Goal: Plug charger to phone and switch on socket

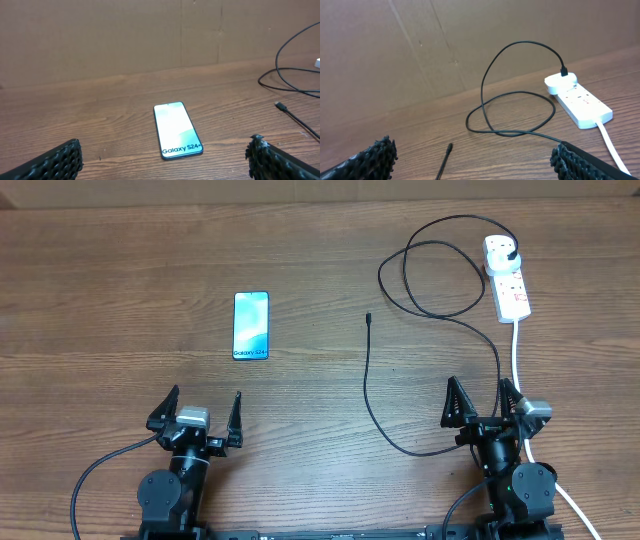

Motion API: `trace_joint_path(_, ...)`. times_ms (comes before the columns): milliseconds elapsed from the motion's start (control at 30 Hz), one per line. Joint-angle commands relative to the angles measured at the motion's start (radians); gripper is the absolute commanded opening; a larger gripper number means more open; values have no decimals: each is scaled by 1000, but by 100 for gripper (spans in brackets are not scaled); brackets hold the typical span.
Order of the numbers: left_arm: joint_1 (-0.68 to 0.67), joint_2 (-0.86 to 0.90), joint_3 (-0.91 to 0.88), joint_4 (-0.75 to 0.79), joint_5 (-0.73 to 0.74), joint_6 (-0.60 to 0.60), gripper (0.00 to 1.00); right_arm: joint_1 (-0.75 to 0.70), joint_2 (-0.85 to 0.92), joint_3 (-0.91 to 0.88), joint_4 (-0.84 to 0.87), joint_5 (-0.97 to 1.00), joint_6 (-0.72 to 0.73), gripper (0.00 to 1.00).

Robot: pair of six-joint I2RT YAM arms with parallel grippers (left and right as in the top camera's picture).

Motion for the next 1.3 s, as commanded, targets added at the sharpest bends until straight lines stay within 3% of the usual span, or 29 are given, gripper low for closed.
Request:
trace_joint_path(0,8,-9,-3,-4,-12,21,100,-5,-11,-10,3,-2,-1,100)
trace_joint_path(167,8,-9,-3,5,-119,159,100,-5,-11,-10,3,-2,-1,100)
trace_joint_path(500,9,-9,-3,3,-144,203,100,-5,-11,-10,3,-2,-1,100)
trace_joint_path(767,9,-9,2,-9,21,93,100,-5,-11,-10,3,-2,-1,100)
trace_joint_path(1033,9,10,121,-54,26,32,100,-5,-11,-10,3,-2,-1,100)
trace_joint_path(1200,9,144,277,-109,28,29,100,-5,-11,-10,3,-2,-1,100)
trace_joint_path(1267,9,282,396,-155,46,29,100,-5,-11,-10,3,-2,-1,100)
